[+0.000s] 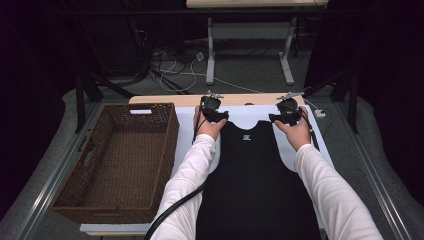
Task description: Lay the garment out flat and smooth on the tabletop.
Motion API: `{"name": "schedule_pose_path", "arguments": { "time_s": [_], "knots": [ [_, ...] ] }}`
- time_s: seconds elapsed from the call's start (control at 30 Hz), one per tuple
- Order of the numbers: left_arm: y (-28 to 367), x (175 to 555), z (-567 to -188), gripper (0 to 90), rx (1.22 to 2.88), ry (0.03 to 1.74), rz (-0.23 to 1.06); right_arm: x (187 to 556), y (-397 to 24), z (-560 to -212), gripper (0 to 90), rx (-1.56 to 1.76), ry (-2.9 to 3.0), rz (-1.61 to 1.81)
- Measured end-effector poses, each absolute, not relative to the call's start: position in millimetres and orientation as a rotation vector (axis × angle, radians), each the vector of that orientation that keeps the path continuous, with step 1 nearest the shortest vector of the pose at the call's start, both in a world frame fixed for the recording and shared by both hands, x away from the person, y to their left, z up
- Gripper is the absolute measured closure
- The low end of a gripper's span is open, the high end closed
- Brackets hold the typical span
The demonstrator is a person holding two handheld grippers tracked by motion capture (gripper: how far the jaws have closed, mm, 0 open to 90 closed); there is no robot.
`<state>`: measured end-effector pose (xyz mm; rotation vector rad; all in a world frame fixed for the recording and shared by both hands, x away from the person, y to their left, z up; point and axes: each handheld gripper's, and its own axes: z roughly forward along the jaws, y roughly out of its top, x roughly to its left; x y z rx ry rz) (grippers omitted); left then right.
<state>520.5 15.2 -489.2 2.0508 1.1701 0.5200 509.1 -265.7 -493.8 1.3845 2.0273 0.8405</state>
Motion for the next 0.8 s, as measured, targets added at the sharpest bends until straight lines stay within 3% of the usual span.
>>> {"name": "schedule_pose_path", "arguments": {
  "time_s": [0.37,0.47,0.8],
  "knots": [
    [28,503,-486,41.0,2.016,1.152,0.396,493,-270,-491,36.8,1.422,2.061,0.913],
    [28,496,-485,33.8,2.023,1.140,0.377,484,-267,-486,34.6,1.420,2.062,0.947],
    [34,476,-485,22.9,1.977,1.138,0.268,459,-261,-482,14.8,1.384,2.088,1.071]
  ]
}}
